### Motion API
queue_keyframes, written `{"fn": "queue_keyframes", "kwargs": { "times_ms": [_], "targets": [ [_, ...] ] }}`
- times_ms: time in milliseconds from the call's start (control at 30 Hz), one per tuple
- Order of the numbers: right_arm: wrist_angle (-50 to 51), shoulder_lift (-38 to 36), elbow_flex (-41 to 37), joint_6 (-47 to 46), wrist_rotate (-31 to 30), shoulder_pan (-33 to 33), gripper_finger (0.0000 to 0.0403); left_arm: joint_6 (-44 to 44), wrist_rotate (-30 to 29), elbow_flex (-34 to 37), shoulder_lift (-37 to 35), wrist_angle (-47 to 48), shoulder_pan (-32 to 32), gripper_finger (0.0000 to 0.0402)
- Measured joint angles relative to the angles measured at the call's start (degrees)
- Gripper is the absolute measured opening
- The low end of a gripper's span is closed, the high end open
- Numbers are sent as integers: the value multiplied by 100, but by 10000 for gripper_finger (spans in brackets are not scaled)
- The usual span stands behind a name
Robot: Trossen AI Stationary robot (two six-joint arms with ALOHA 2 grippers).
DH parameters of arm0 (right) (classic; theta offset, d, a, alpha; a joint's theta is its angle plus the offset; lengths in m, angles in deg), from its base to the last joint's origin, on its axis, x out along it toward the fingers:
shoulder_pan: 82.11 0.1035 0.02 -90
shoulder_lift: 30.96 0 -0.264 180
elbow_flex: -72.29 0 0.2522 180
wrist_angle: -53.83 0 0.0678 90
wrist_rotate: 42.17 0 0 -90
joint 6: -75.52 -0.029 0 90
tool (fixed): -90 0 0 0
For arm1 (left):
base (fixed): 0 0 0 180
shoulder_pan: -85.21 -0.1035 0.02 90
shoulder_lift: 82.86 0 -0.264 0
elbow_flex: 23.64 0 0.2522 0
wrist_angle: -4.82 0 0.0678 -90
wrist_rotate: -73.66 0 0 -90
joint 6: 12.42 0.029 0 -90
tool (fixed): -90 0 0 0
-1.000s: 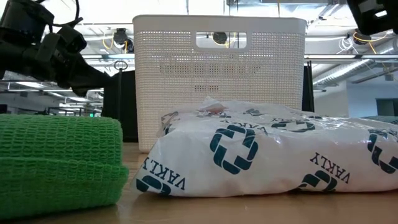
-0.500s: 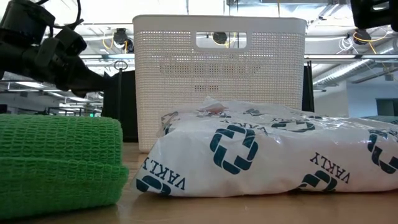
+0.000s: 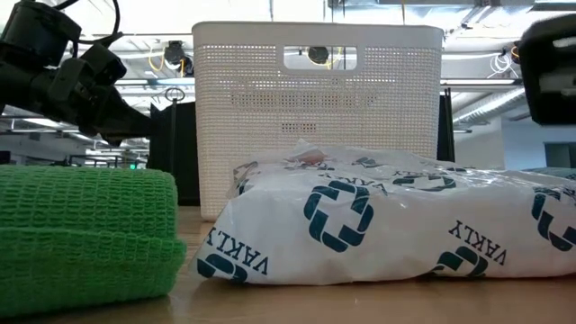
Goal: Pick & place medical supplies in basket/bin
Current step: Put the red bottle into the white bin
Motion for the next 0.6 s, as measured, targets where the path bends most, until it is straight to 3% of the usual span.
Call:
{"fn": "queue_keyframes", "kwargs": {
  "times_ms": [200, 500, 600],
  "targets": [
    [64, 71, 12, -139, 10, -24, 260, 14, 0, 0, 0, -2, -2, 47],
    [157, -191, -12, -763, 140, -199, 147, 26, -2, 0, 0, -26, -2, 47],
    [307, -478, -13, -713, 177, -234, 126, 26, -4, 0, 0, -48, -4, 47]
  ]
}}
